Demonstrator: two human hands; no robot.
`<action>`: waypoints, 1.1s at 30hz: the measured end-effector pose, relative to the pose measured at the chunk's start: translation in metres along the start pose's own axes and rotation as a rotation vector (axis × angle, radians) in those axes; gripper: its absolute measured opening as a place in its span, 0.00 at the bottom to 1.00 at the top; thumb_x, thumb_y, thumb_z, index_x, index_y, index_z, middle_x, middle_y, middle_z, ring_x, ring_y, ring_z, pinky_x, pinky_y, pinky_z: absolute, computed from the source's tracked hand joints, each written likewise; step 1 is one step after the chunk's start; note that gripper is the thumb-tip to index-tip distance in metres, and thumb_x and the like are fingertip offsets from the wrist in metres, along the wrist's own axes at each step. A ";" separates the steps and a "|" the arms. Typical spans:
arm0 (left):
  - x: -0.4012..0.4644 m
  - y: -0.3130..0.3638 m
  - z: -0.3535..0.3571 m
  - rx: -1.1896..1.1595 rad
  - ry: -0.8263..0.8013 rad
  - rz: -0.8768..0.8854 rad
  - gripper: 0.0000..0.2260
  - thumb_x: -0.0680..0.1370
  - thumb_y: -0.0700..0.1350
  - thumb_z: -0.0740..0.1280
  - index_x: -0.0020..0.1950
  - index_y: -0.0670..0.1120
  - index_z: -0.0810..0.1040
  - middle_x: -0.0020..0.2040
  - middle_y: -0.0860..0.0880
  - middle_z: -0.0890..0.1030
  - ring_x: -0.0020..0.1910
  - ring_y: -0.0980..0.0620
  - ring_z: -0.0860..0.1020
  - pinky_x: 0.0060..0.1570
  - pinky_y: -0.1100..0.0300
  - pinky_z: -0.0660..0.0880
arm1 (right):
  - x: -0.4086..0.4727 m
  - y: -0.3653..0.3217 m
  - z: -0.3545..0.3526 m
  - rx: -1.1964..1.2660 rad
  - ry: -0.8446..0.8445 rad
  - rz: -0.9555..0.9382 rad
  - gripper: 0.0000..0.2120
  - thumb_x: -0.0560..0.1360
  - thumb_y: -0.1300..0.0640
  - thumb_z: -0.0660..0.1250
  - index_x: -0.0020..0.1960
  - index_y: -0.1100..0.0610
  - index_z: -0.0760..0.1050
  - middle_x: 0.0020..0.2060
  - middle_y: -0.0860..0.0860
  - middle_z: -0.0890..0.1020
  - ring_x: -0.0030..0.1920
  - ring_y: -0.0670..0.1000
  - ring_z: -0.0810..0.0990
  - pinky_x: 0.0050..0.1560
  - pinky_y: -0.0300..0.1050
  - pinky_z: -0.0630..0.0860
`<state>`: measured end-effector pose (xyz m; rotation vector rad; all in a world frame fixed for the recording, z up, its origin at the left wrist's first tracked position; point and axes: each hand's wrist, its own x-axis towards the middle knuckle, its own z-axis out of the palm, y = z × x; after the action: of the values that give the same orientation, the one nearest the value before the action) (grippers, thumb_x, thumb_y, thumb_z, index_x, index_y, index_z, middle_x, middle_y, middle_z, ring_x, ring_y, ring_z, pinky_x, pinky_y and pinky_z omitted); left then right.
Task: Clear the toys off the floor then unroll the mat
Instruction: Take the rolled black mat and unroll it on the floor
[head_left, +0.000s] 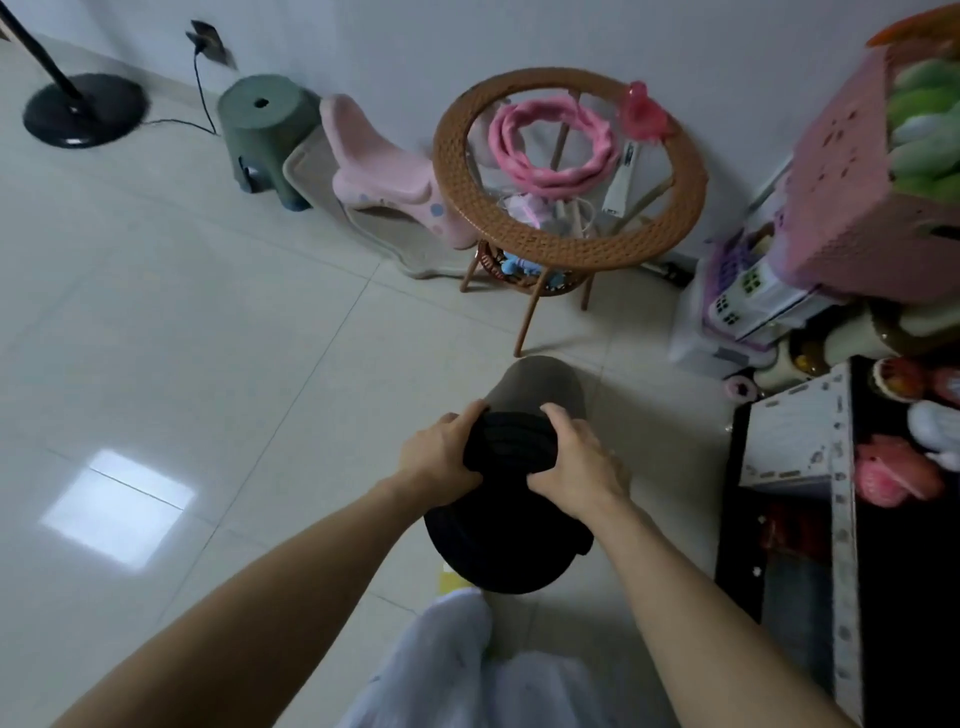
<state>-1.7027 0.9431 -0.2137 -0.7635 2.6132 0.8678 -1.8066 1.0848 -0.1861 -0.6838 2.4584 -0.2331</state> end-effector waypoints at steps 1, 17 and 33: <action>-0.006 -0.006 0.003 0.009 -0.003 0.016 0.35 0.68 0.48 0.68 0.72 0.57 0.57 0.62 0.47 0.73 0.56 0.42 0.77 0.51 0.51 0.75 | -0.008 -0.003 0.007 0.013 0.006 0.017 0.37 0.66 0.51 0.68 0.71 0.42 0.54 0.65 0.51 0.69 0.58 0.58 0.75 0.51 0.49 0.71; -0.174 -0.093 0.010 0.309 -0.131 0.213 0.35 0.71 0.49 0.66 0.74 0.56 0.53 0.67 0.47 0.70 0.57 0.39 0.76 0.51 0.50 0.74 | -0.186 -0.062 0.150 0.351 0.069 0.172 0.39 0.64 0.48 0.69 0.70 0.40 0.53 0.64 0.48 0.71 0.56 0.56 0.76 0.48 0.47 0.73; -0.270 -0.308 -0.081 0.425 -0.163 0.366 0.34 0.72 0.46 0.65 0.74 0.56 0.53 0.67 0.47 0.70 0.57 0.40 0.76 0.52 0.51 0.73 | -0.259 -0.285 0.278 0.544 0.150 0.230 0.40 0.63 0.47 0.71 0.71 0.42 0.56 0.62 0.49 0.70 0.57 0.55 0.75 0.48 0.44 0.69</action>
<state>-1.3150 0.7897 -0.1829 -0.1009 2.6878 0.4029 -1.3454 0.9718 -0.2024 -0.1524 2.4198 -0.8455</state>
